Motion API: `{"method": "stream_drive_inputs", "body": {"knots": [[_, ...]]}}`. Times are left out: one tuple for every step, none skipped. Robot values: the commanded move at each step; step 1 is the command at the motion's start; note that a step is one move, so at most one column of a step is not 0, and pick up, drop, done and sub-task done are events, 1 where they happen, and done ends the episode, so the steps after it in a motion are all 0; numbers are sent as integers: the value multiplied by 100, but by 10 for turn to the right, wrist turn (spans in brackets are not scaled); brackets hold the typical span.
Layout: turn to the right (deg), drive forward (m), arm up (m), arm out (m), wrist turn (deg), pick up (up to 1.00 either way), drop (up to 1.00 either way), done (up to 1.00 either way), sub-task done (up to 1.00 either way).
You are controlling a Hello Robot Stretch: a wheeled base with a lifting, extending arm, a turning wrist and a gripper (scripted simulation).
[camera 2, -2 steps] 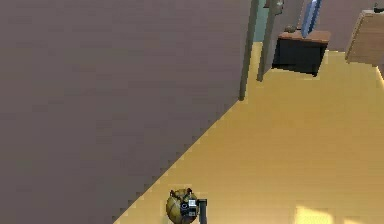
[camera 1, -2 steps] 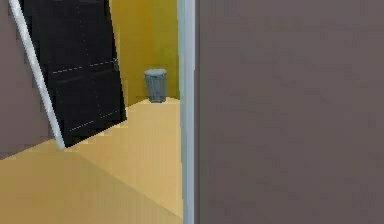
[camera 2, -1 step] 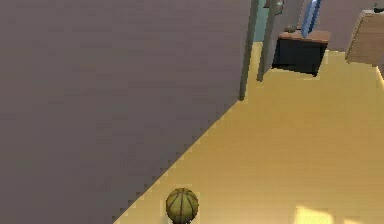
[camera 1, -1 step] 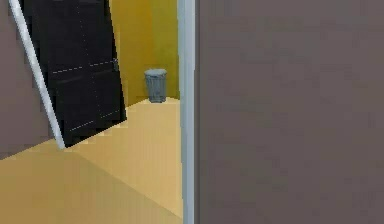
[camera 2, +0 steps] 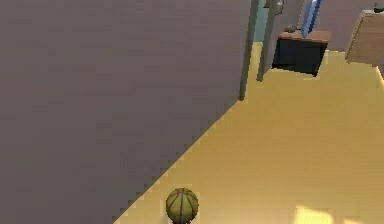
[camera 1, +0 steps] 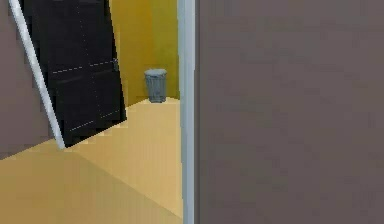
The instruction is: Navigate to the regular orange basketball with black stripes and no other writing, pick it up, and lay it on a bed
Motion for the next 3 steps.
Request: {"method": "stream_drive_inputs", "body": {"knots": [[0, 0, 10, 0, 0, 0, 0, 0, 0], [0, 0, 50, 0, 0, 0, 0, 0, 0], [0, 0, 40, 0, 0, 0, 0, 0, 0]]}}
